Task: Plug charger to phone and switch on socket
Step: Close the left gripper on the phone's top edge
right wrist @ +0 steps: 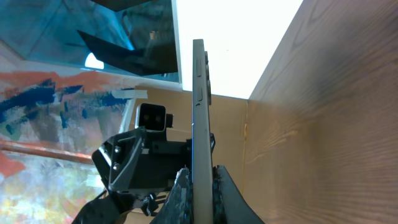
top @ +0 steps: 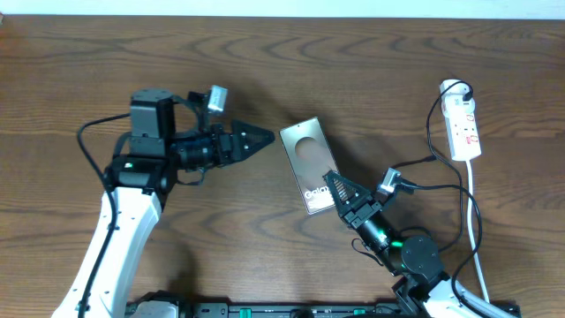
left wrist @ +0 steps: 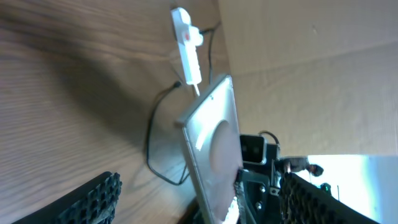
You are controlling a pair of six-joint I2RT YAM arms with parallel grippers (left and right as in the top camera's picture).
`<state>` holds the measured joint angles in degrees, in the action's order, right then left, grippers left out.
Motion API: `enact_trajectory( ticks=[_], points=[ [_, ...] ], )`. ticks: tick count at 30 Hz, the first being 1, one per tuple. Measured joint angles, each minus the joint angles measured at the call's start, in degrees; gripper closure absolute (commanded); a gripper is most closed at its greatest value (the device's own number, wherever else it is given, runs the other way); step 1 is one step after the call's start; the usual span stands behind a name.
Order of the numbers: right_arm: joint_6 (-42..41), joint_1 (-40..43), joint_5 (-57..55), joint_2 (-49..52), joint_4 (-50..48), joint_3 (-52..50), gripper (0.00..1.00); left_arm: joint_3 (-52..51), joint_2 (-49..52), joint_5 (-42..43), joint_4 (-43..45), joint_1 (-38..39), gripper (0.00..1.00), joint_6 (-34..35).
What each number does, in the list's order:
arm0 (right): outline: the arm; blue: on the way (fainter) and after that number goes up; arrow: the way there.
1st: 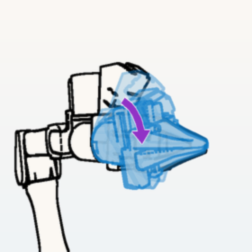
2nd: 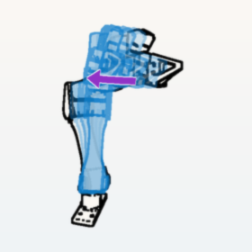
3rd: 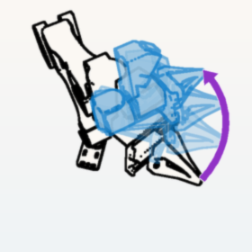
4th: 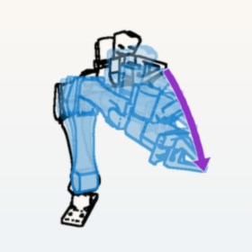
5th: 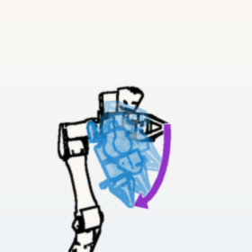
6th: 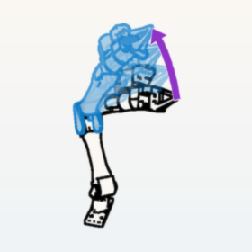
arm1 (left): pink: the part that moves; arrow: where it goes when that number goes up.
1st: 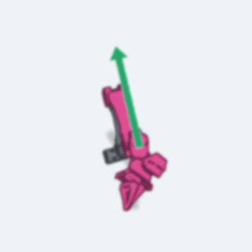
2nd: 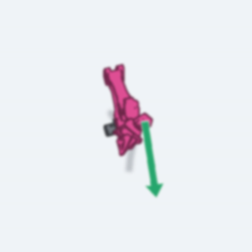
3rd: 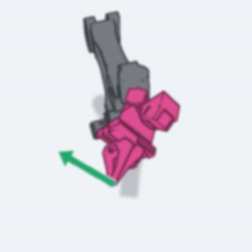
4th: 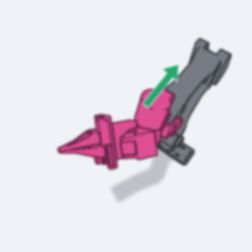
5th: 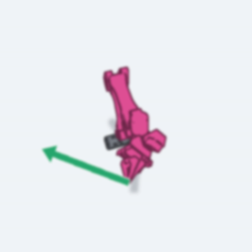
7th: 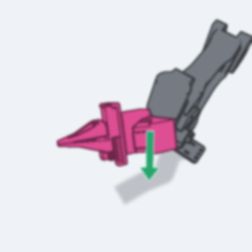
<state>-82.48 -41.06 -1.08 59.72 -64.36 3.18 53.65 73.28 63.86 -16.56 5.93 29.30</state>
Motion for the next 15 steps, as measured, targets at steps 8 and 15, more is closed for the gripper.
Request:
enact_trajectory(
  ticks=[8, 15],
  points=[
    [0.0, 0.0, -0.04, 5.16, -1.36, 2.49, 0.99, 0.0, 0.57, 0.55, 3.17, 3.65, 0.23, 1.9],
    [0.0, 0.0, -0.15, 8.57, -1.53, 8.22, 0.99, 0.0, 0.57, 0.52, 3.45, 5.03, 0.23, 2.54]
  ],
)
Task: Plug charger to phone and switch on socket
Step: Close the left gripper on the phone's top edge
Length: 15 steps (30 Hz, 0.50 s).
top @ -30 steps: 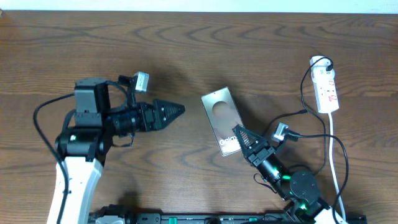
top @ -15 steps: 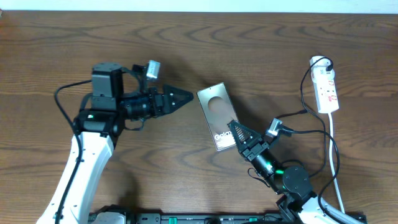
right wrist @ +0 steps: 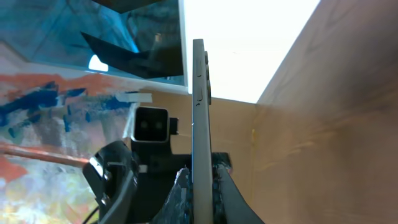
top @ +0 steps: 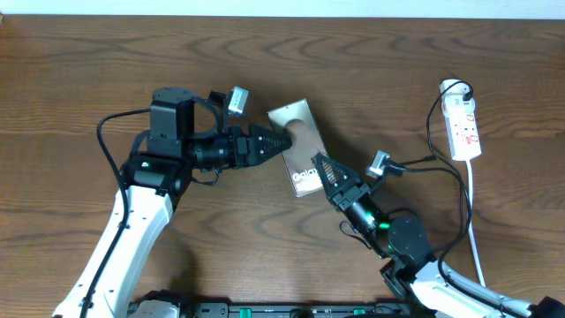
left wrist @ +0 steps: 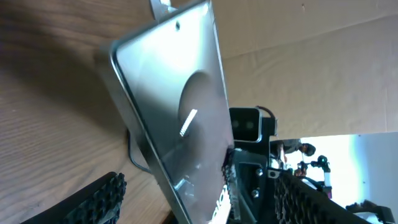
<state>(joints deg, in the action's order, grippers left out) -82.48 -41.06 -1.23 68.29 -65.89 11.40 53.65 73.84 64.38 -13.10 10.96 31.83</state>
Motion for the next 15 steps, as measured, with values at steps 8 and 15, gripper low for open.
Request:
enact_trajectory(
  ticks=[8, 15],
  points=[
    [0.76, 0.0, 0.2, 3.04, 0.02, 3.3, 0.99, 0.0, 0.0, 0.0, 4.55, 0.2, 0.39, 5.86],
    [1.62, 0.0, 0.2, 3.48, -0.11, 4.7, 0.99, 0.0, 0.0, -1.01, 7.17, 0.39, 0.47, 13.35]
  ],
)
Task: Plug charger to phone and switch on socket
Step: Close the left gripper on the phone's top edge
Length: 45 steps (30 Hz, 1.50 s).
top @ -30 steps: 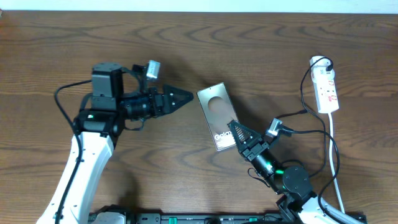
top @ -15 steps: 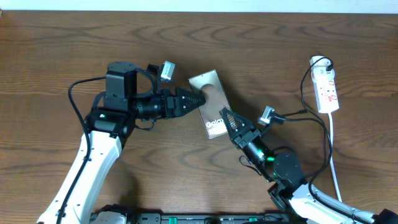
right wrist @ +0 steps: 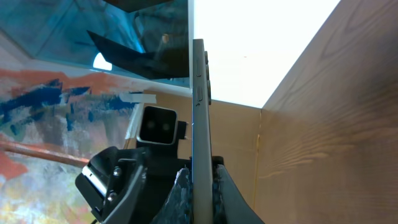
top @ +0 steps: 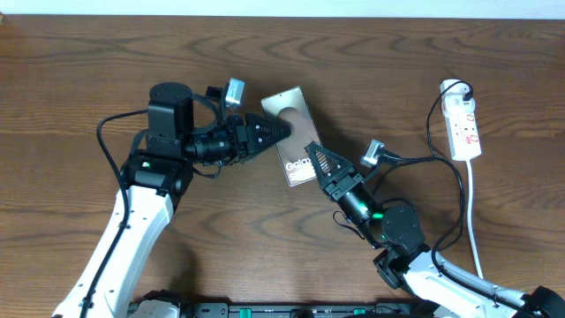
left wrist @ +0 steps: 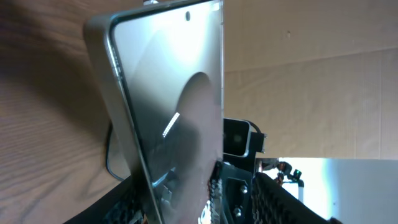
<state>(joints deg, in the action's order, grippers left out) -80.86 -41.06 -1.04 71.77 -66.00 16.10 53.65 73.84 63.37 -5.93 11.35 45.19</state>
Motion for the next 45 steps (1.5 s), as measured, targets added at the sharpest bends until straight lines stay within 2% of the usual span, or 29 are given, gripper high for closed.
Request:
enact_trajectory(
  ticks=[11, 14, 24, 31, 33, 34, 38, 45],
  points=[
    [0.0, 0.0, 1.33, 0.02, 0.11, 1.7, 0.99, 0.0, 0.0, -5.05, 2.36, 4.68, 0.48, 5.35],
    [-0.11, 0.0, 1.73, 0.02, 0.11, 1.75, 0.99, 0.0, 0.0, -5.55, 4.22, 5.75, 0.58, 6.73],
    [-0.57, 0.0, 1.05, 0.0, -0.31, 2.43, 0.99, 0.0, 0.04, -6.8, 7.3, 6.01, 0.66, 10.43],
    [-2.89, 0.0, 0.46, 0.0, -0.37, 2.58, 0.99, -0.02, 0.04, -8.04, 7.48, 6.03, 0.78, 12.02],
    [-4.39, 0.0, 0.17, 0.0, -0.33, 2.6, 0.97, -0.02, 0.04, -8.17, 7.54, 6.01, 0.81, 12.5],
    [-5.11, 0.0, 0.04, 0.0, -0.31, 2.6, 0.96, -0.07, 0.04, -8.17, 7.78, 6.01, 0.86, 12.9],
    [-7.91, 0.0, -0.22, 0.02, -0.11, 2.6, 0.91, -0.07, 0.04, -8.02, 8.33, 6.01, 0.91, 14.58],
    [-8.76, 0.0, -0.02, 0.02, 0.02, 2.6, 0.85, -0.07, 0.04, -8.26, 8.5, 6.08, 0.92, 18.67]
  ],
)
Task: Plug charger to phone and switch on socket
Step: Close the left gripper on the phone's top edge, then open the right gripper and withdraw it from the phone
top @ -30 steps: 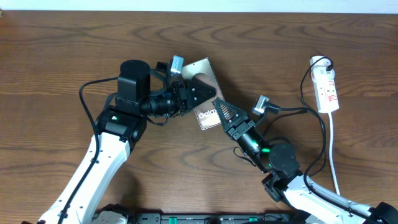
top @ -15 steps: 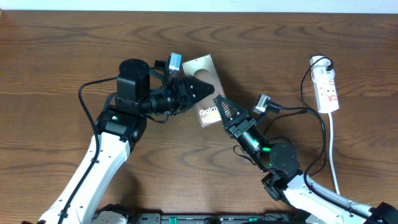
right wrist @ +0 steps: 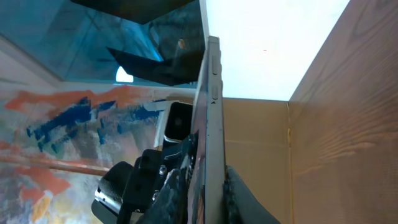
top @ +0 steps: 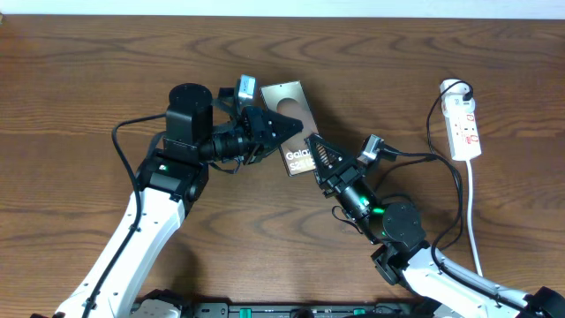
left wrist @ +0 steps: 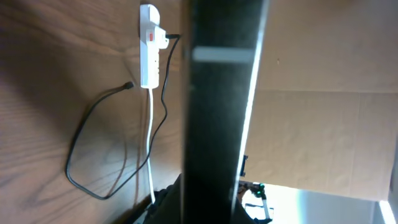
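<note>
The silver phone (top: 294, 99) is held off the table at the middle, and both grippers have it. My left gripper (top: 282, 127) is shut on its left side; in the left wrist view the phone (left wrist: 217, 93) is a dark edge-on bar between the fingers of that gripper (left wrist: 214, 200). My right gripper (top: 311, 147) is shut on the phone's lower end; the phone (right wrist: 213, 93) stands edge-on in that gripper (right wrist: 209, 186). The white socket strip (top: 464, 124) lies at the right edge. A black charger cable (left wrist: 93, 124) runs from it, its loose end (left wrist: 127, 85) on the table.
The socket strip (left wrist: 149, 46) has a white lead (top: 472, 208) running toward the front right. The black cable loops (top: 430, 132) lie between the strip and my right arm. A brown cardboard wall (left wrist: 323, 74) stands beyond the table.
The phone has moved a little further back and left. My left gripper, then with its jaws open around the phone's face, is now shut on the phone, which shows edge-on in its view.
My right gripper held the phone upright at mid-table while the left gripper stood open to its left. The phone then stood closer to the left gripper at each moment, the open jaws came around it, and now both grippers are shut on it.
</note>
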You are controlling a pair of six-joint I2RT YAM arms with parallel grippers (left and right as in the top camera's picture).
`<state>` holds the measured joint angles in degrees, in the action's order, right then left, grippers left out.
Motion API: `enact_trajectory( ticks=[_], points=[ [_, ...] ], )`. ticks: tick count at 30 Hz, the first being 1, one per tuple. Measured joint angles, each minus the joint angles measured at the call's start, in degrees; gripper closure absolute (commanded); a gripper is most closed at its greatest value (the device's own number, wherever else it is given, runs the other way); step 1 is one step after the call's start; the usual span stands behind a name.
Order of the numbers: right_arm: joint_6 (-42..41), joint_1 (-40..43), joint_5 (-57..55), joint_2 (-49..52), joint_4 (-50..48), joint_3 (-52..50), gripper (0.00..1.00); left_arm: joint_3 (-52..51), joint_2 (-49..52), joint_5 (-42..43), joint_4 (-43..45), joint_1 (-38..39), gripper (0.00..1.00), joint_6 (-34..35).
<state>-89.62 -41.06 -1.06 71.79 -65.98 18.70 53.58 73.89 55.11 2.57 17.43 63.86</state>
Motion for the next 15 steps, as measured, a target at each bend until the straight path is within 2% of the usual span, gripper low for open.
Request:
enact_trajectory(
  ticks=[7, 10, 15],
  points=[
    [0.0, 0.0, 0.0, 0.0, -0.07, 0.0, 0.83, 0.0, 0.0, -0.17, 0.0, 0.04, 0.92, 1.27],
    [0.04, 0.0, 0.02, 0.0, -0.11, 0.0, 0.78, 0.0, 0.0, -0.22, -0.15, 0.04, 0.93, 1.97],
    [0.28, -0.04, 0.92, -0.02, -0.09, 0.0, 0.62, 0.0, 0.07, -1.03, -0.15, 0.04, 0.92, 2.45]
  ],
)
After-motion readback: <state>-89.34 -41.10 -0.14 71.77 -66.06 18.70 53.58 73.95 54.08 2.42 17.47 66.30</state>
